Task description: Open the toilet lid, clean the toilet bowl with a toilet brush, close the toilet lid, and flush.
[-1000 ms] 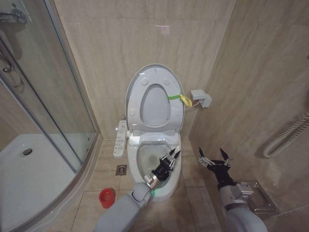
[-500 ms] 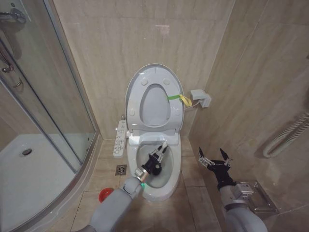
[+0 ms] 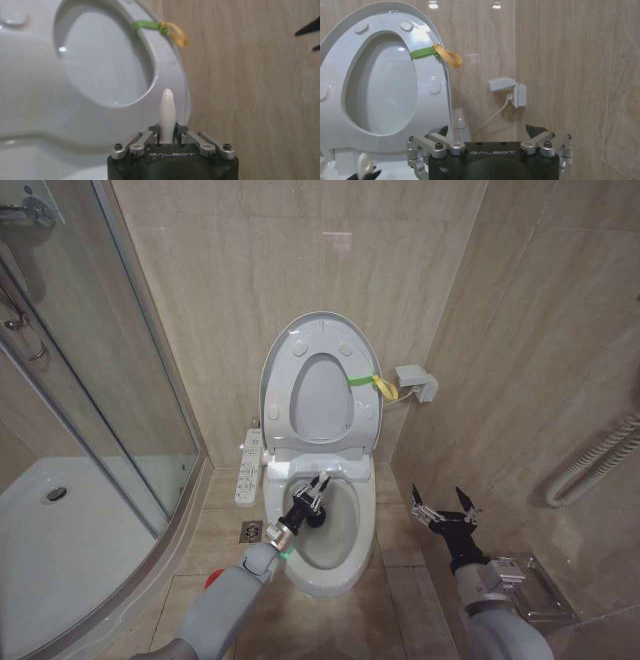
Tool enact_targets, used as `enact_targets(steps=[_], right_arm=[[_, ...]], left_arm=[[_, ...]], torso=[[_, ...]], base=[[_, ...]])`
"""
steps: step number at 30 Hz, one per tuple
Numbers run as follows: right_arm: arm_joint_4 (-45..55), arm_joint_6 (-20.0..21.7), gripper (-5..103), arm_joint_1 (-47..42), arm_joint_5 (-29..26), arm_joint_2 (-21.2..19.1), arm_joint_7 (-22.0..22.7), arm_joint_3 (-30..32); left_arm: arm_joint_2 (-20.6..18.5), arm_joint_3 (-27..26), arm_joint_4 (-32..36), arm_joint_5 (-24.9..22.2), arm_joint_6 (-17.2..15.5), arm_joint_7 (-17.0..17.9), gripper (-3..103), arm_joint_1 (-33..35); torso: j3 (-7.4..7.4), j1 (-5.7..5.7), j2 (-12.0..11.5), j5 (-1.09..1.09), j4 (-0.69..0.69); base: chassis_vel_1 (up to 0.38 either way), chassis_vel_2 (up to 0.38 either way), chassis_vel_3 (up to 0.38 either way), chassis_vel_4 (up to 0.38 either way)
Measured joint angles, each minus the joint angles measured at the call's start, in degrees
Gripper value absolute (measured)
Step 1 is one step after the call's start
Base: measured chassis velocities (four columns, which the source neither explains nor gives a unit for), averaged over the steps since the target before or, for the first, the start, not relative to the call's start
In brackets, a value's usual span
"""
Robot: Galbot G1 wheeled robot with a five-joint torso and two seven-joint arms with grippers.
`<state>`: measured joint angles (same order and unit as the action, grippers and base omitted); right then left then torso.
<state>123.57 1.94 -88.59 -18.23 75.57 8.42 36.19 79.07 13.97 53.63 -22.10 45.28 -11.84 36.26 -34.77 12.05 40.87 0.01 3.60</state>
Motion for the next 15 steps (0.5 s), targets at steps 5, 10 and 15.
enact_targets(steps=[5, 10, 15], right_arm=[[0.00, 0.00, 100, 0.00, 0.00, 0.00, 0.00, 0.00], [0.00, 0.00, 100, 0.00, 0.00, 0.00, 0.00, 0.00], [0.00, 0.00, 100, 0.00, 0.00, 0.00, 0.00, 0.00]], left_arm=[[0.94, 2.33, 5.18, -0.06, -1.62, 1.48, 20, 0.71], [1.73, 5.27, 10.72, 0.74, -4.19, 3.55, 20, 2.21], [0.30, 5.98, 16.73, 3.83, -7.28, 6.33, 20, 4.25]], torso=[[0.00, 0.00, 0.00, 0.00, 0.00], [0.00, 0.00, 0.00, 0.00, 0.01], [0.00, 0.00, 0.00, 0.00, -0.01]], base=[[0.000, 0.000, 0.000, 0.000], [0.000, 0.000, 0.000, 0.000], [0.000, 0.000, 0.000, 0.000]])
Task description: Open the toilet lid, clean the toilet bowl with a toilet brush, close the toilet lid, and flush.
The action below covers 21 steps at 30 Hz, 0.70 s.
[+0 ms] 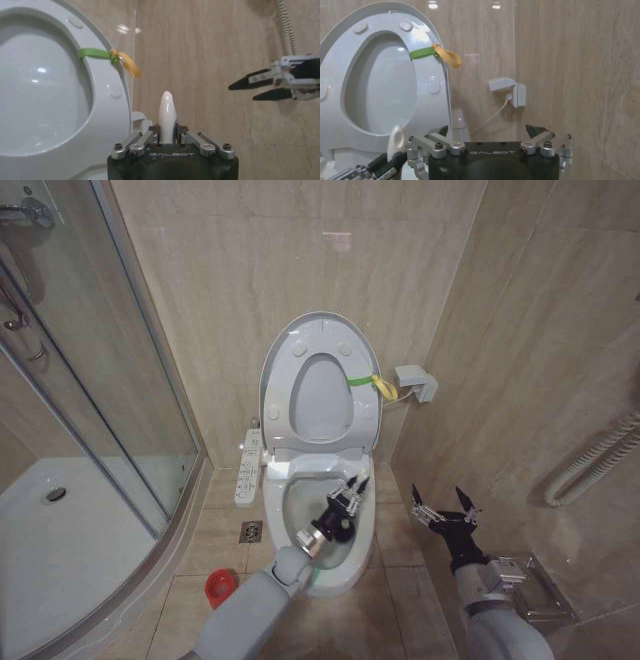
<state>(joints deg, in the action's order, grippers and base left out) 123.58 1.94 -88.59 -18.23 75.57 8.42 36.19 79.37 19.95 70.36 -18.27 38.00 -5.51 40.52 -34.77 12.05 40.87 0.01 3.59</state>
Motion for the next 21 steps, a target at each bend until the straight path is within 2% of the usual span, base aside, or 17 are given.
enact_targets(steps=[9, 13, 18, 21], right_arm=[[0.00, 0.00, 100, 0.00, 0.00, 0.00, 0.00, 0.00], [-0.01, 0.00, 100, -0.01, 0.00, 0.00, 0.00, 0.00], [0.00, 0.00, 100, 0.00, 0.00, 0.00, 0.00, 0.00], [0.00, 0.00, 100, 0.01, 0.00, 0.00, 0.00, 0.00]], left_arm=[[-2.18, -5.60, 6.49, 3.71, -2.89, 4.46, 20, 3.51], [-5.37, -11.06, 14.69, 5.50, -4.95, 7.09, 20, 7.14], [-8.20, -14.28, 19.21, 5.54, -5.68, 8.03, 20, 10.18], [-10.74, -17.51, 24.58, 5.64, -7.16, 9.10, 20, 13.36]], torso=[[0.00, 0.00, 0.00, -0.01, 0.00], [0.00, 0.00, 0.00, -0.02, 0.01], [0.00, 0.00, 0.00, -0.02, 0.01], [0.00, 0.00, 0.00, -0.02, 0.00]], base=[[0.000, 0.000, 0.000, 0.000], [0.000, 0.000, 0.000, 0.000], [0.000, 0.000, 0.000, 0.000], [0.000, 0.000, 0.000, 0.000]])
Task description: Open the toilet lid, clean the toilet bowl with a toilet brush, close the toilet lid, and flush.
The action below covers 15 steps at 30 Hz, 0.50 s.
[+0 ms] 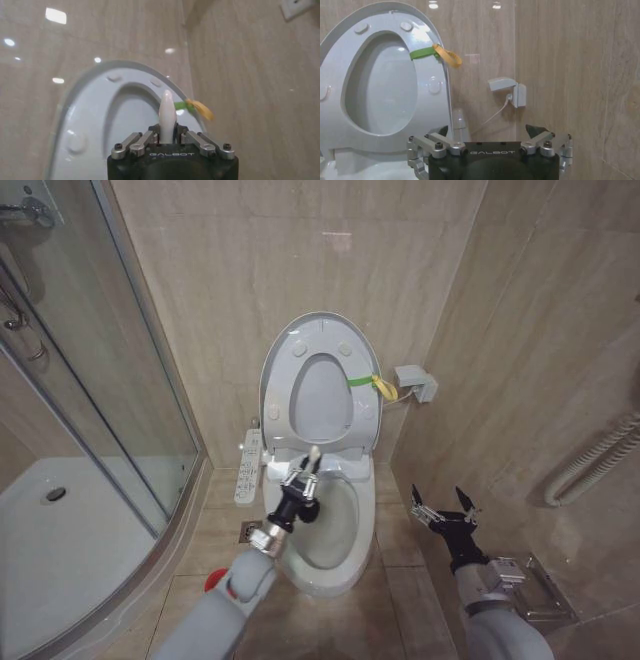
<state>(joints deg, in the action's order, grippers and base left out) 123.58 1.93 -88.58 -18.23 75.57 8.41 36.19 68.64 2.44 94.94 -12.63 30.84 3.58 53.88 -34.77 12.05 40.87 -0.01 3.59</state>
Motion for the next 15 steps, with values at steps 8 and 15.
enact_targets(steps=[8, 15], right_arm=[[0.00, 0.00, 100, -0.01, 0.00, 0.00, 0.01, 0.00], [0.00, 0.00, 100, -0.01, 0.00, 0.00, 0.00, 0.00]], left_arm=[[-3.85, -5.58, 11.99, -0.06, -4.13, 2.03, 20, 6.57], [-5.25, -9.95, 20.04, 2.15, -6.09, 4.59, 20, 15.76]], torso=[[0.00, 0.00, 0.00, 0.01, 0.01], [0.00, 0.00, 0.00, 0.01, 0.00]], base=[[0.000, 0.000, 0.000, 0.000], [0.000, 0.000, 0.000, 0.000]])
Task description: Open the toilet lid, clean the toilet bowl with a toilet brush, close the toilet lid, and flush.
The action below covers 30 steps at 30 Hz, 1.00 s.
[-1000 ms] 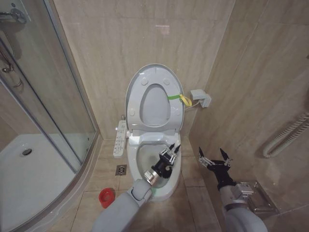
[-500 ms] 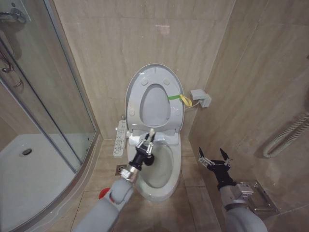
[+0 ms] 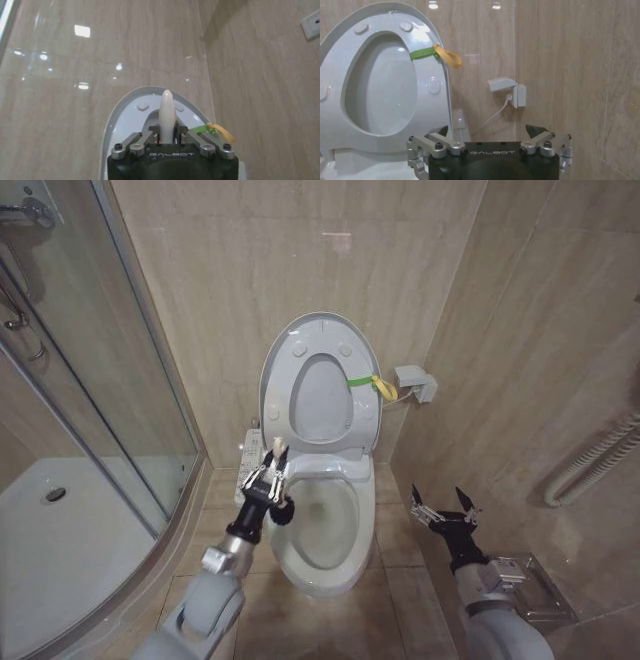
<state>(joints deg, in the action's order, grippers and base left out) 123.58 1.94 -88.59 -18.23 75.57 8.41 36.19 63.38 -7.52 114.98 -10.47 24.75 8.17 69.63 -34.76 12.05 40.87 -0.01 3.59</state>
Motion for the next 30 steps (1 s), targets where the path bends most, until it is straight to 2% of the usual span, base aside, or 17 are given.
enact_targets(steps=[4, 13, 15, 19, 24, 30], right_arm=[[0.00, 0.00, 100, 0.00, 0.00, 0.00, 0.00, 0.00], [0.00, 0.00, 100, 0.00, 0.00, 0.00, 0.00, 0.00], [0.00, 0.00, 100, 0.00, 0.00, 0.00, 0.00, 0.00], [0.00, 0.00, 100, 0.00, 0.00, 0.00, 0.00, 0.00], [0.00, 0.00, 100, 0.00, 0.00, 0.00, 0.00, 0.00], [0.00, 0.00, 100, 0.00, 0.00, 0.00, 0.00, 0.00]], left_arm=[[0.20, -3.03, 4.49, 1.99, -1.04, 2.75, 20, 4.93], [-0.20, -11.53, 10.07, 2.88, -0.97, 4.78, 20, 11.86], [0.23, -13.72, 10.61, 2.92, -0.92, 6.37, 20, 13.72], [1.36, -17.00, 10.71, 3.49, -1.01, 8.44, 20, 16.33], [2.09, -19.02, 9.78, 3.50, -0.37, 9.17, 20, 17.76], [4.01, -21.44, 4.53, 3.42, 1.77, 10.22, 20, 18.71]], torso=[[0.00, 0.00, 0.00, 0.00, 0.02], [0.00, 0.00, 0.00, 0.00, 0.01], [0.00, 0.00, 0.00, 0.00, 0.01], [0.00, 0.00, 0.00, 0.00, 0.00], [0.00, 0.00, 0.00, 0.00, 0.01], [0.00, 0.00, 0.00, 0.00, 0.00]], base=[[0.000, 0.000, 0.000, 0.000], [0.000, 0.000, 0.000, 0.000], [0.000, 0.000, 0.000, 0.000], [0.000, 0.000, 0.000, 0.000], [0.000, 0.000, 0.000, 0.000], [0.000, 0.000, 0.000, 0.000]])
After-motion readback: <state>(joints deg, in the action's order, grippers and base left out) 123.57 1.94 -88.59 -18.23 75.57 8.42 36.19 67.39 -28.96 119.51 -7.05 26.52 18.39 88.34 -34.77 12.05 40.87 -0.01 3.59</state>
